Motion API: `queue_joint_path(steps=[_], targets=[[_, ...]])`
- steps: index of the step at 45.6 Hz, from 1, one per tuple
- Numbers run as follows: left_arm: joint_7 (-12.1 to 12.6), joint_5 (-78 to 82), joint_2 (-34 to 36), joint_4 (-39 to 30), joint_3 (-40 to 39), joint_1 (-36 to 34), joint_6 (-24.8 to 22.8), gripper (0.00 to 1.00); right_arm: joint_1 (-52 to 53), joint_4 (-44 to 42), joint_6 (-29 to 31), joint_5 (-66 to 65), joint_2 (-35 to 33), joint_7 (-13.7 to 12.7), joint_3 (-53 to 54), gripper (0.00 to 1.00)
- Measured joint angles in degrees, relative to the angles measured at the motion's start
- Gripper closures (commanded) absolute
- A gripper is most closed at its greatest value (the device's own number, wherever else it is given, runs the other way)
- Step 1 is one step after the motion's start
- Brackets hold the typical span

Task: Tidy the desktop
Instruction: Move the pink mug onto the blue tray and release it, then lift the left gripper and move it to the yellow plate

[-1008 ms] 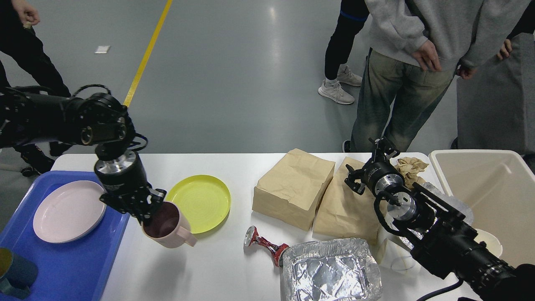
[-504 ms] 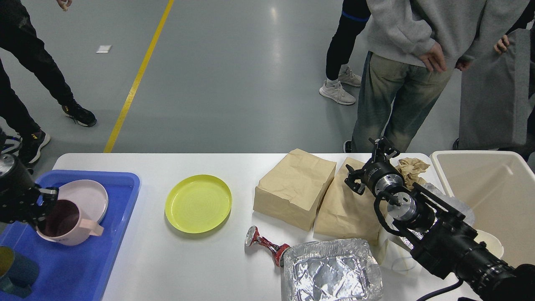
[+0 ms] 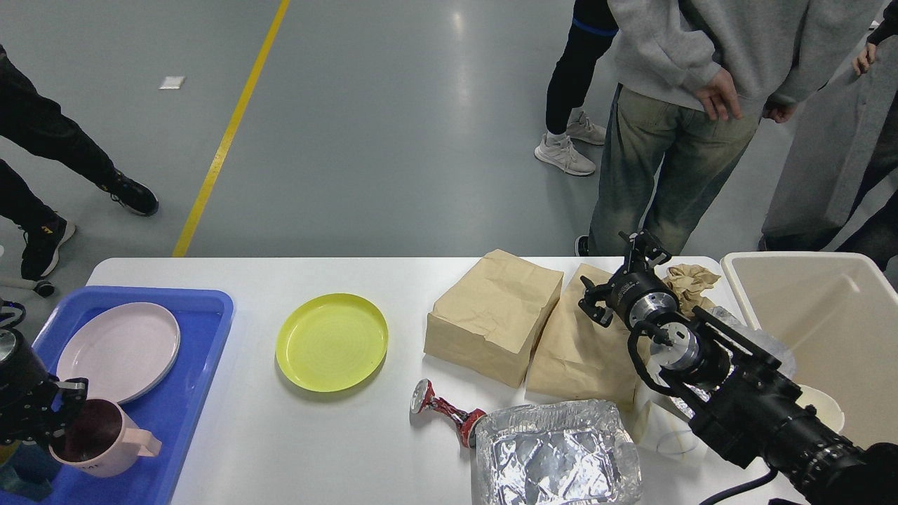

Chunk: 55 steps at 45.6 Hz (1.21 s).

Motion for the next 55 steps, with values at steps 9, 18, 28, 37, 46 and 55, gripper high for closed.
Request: queue_joint_path(steps=[9,18,28,37,46,55], targets=[[0.04,-0.02,-0.91,0.01,-0.51,1.03,0.00,0.79,0.00,0.00,0.00,0.00,0.00,0.00,-0.01,0.00],[0.00,-0.13,-1.16,0.02,-0.54,0.95,0.00,0.33,0.00,0.00,0.00,0.00,0.00,0.00,-0.01,0.00],[-0.03,-0.12,-1.27,0.04,-0.05,-0.82,0.00,0.17,0.00,0.01,0.00,0.00,0.00,0.00,0.02,0.00],[-0.02,-0.05,-2.69,0.09,0.60,-5.67,0.00,0.15,0.00,0.03,0.00,0.00,0.00,0.00,-0.01,0.00],[0.07,0.10,-6.65,0.01,0.85,-10.39,0.00,0.13,0.00,0.03,0.01,0.00,0.00,0.00,-0.01,0.00],[-0.16,0.13,-10.57,-3.12,4.46,-19.29,0.00,0.12,0.00,0.02,0.01,0.00,0.00,0.00,-0.01,0.00]])
